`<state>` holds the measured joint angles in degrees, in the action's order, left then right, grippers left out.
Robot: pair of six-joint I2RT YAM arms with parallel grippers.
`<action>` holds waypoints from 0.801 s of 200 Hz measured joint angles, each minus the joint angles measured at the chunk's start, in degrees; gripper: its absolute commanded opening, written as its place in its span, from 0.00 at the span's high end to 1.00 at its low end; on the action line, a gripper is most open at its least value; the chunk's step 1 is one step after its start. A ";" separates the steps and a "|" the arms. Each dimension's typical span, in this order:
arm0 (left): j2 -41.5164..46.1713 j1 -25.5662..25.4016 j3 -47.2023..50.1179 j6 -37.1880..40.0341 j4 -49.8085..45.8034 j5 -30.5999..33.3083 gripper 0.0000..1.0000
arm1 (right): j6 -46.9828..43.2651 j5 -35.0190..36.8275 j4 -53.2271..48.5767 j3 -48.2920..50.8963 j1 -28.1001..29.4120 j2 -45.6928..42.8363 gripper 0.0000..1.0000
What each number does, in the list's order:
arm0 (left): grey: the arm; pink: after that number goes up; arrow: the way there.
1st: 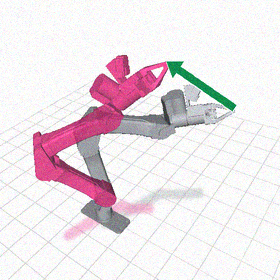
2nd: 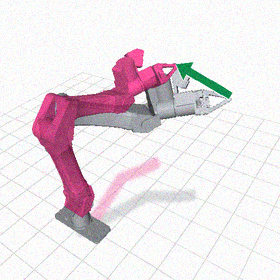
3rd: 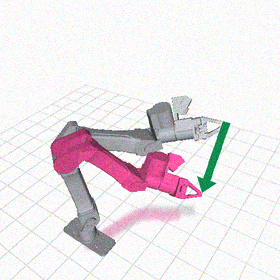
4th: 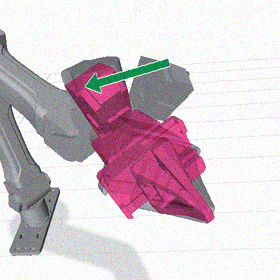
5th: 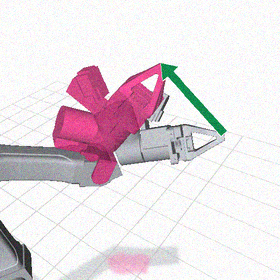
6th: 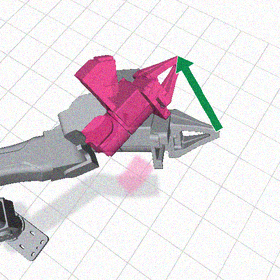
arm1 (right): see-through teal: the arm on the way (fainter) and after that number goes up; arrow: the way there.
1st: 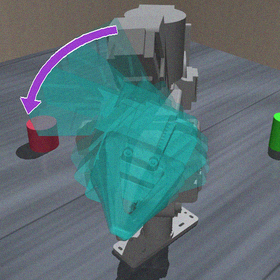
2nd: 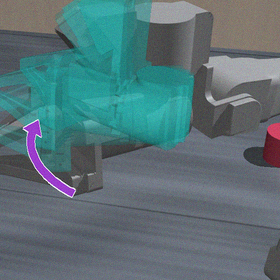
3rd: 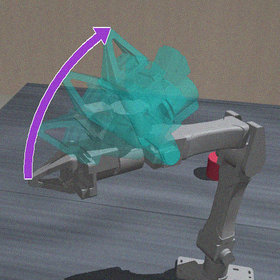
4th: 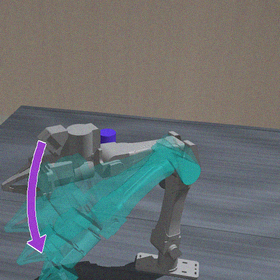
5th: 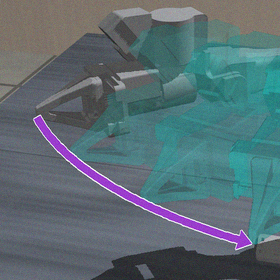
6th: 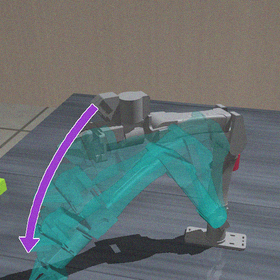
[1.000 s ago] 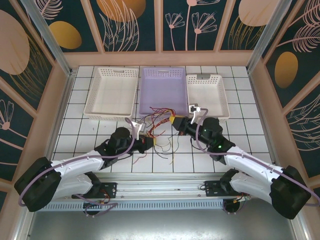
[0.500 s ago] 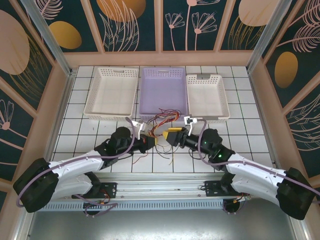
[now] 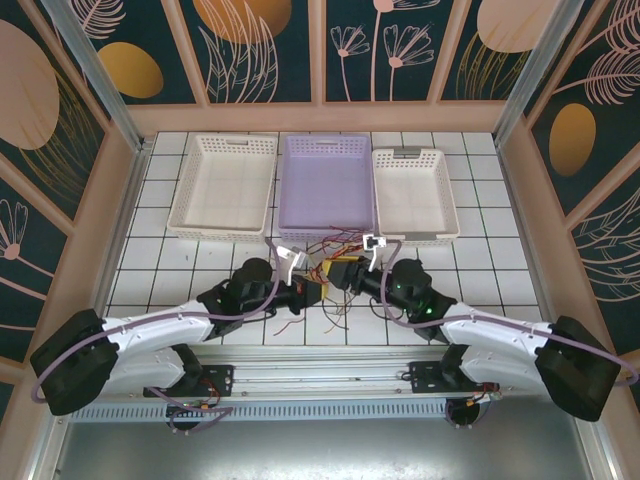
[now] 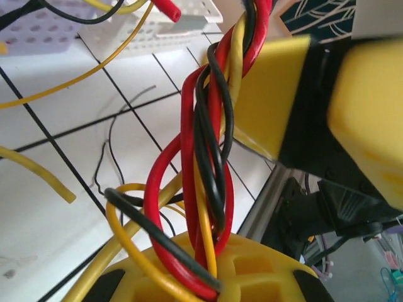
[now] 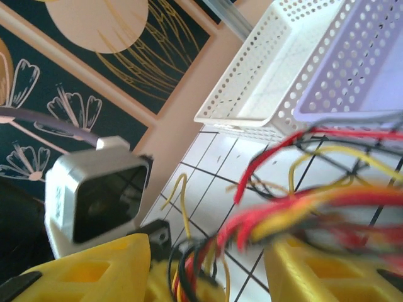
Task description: Untangle the cables
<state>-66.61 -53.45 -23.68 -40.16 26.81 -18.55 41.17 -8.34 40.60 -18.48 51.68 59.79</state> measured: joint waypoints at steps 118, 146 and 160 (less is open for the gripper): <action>-4.20 -2.60 -4.11 3.06 -0.55 -0.22 1.00 | -1.77 -0.42 -8.44 -4.31 -4.66 -4.63 1.00; -4.28 -2.62 -5.53 5.44 -3.61 -0.04 0.66 | -4.00 -2.29 -11.89 -6.43 -5.55 -4.76 1.00; -3.61 -2.80 -5.73 6.51 -6.32 -0.04 0.53 | -5.25 -2.32 -12.59 -7.74 -6.21 -4.76 1.00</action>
<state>-70.22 -56.25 -29.41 -33.65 20.49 -18.59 35.92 -10.66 28.01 -26.22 45.47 55.02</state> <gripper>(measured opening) 0.365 0.088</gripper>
